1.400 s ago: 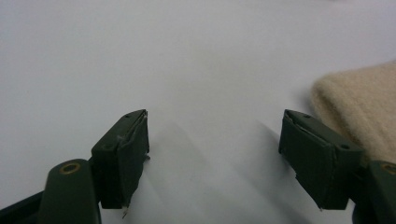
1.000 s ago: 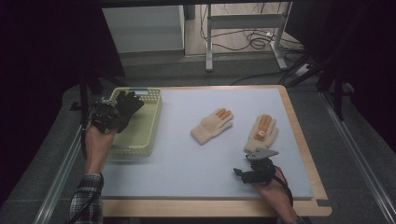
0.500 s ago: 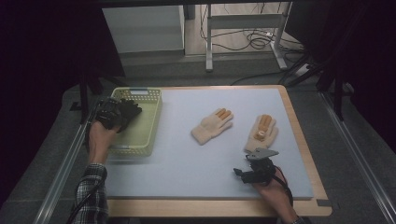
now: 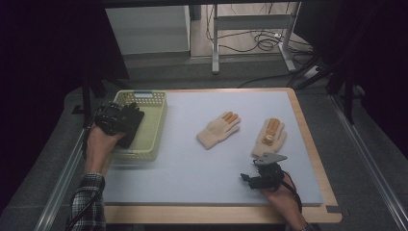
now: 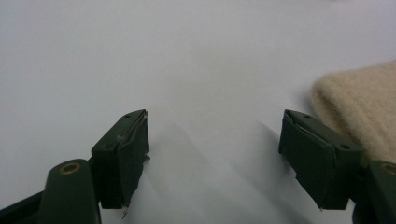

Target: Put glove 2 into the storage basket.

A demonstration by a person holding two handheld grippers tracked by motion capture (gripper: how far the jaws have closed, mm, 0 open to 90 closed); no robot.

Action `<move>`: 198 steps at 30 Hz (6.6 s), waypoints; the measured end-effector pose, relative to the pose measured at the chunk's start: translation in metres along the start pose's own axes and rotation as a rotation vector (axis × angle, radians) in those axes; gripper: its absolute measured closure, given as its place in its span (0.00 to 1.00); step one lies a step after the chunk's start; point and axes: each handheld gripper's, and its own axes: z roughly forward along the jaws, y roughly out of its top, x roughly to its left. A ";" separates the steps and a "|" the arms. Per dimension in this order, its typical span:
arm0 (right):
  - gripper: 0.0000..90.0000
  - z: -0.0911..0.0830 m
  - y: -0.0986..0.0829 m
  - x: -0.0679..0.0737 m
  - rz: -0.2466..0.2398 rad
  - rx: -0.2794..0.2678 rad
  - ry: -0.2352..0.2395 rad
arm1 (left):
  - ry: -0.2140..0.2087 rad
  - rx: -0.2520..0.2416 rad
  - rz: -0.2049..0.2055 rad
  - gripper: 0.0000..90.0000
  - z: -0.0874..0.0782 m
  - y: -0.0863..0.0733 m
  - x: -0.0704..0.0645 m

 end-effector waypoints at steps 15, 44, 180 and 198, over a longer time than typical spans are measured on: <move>0.27 0.000 0.000 0.000 0.000 0.000 -0.001 | -0.207 -0.188 0.044 0.03 -0.020 -0.020 -0.015; 0.26 0.000 0.000 0.000 0.000 0.001 -0.002 | -0.358 -0.356 0.307 0.01 -0.053 -0.043 -0.118; 0.81 0.030 0.072 -0.015 0.050 0.027 0.119 | -0.449 -0.262 0.427 0.01 0.019 -0.101 -0.194; 0.86 0.073 0.074 -0.011 0.051 0.017 0.061 | -0.449 -0.263 0.427 0.01 0.019 -0.101 -0.194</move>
